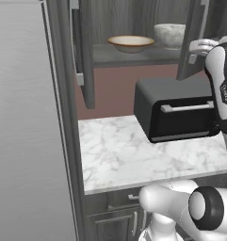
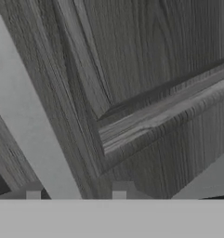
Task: Move the bowls from the cabinet to the plates on the dining table.
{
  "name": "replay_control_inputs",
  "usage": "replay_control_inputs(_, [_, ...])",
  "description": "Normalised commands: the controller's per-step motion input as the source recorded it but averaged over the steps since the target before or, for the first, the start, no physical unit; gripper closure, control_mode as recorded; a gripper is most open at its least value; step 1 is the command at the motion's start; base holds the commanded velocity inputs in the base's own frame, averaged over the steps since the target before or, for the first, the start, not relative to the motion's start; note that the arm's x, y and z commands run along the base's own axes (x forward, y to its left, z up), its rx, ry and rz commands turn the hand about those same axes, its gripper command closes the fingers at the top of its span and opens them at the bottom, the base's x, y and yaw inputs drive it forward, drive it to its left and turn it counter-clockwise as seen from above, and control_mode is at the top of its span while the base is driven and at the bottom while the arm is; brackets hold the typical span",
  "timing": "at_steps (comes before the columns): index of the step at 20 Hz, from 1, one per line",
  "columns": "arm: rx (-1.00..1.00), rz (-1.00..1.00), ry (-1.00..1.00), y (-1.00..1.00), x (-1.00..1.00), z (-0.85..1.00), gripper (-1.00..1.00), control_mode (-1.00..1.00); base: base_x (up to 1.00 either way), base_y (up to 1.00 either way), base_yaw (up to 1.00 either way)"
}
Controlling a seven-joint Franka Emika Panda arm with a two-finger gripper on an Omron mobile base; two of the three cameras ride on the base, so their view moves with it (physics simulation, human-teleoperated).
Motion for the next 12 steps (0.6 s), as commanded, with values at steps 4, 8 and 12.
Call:
replay_control_inputs(4, [0.04, 0.02, 0.0, -0.73, -0.38, 0.03, 1.0, -1.0, 0.0, 0.0, 0.0])
replay_control_inputs(8, [0.02, 0.01, -0.01, -0.46, -0.24, 0.0, 1.0, -1.0, 0.0, 0.0, 0.0])
replay_control_inputs(12, [0.0, 0.0, 0.0, 0.0, 0.0, 0.0, -1.0, -1.0, 0.0, 0.0, 0.0])
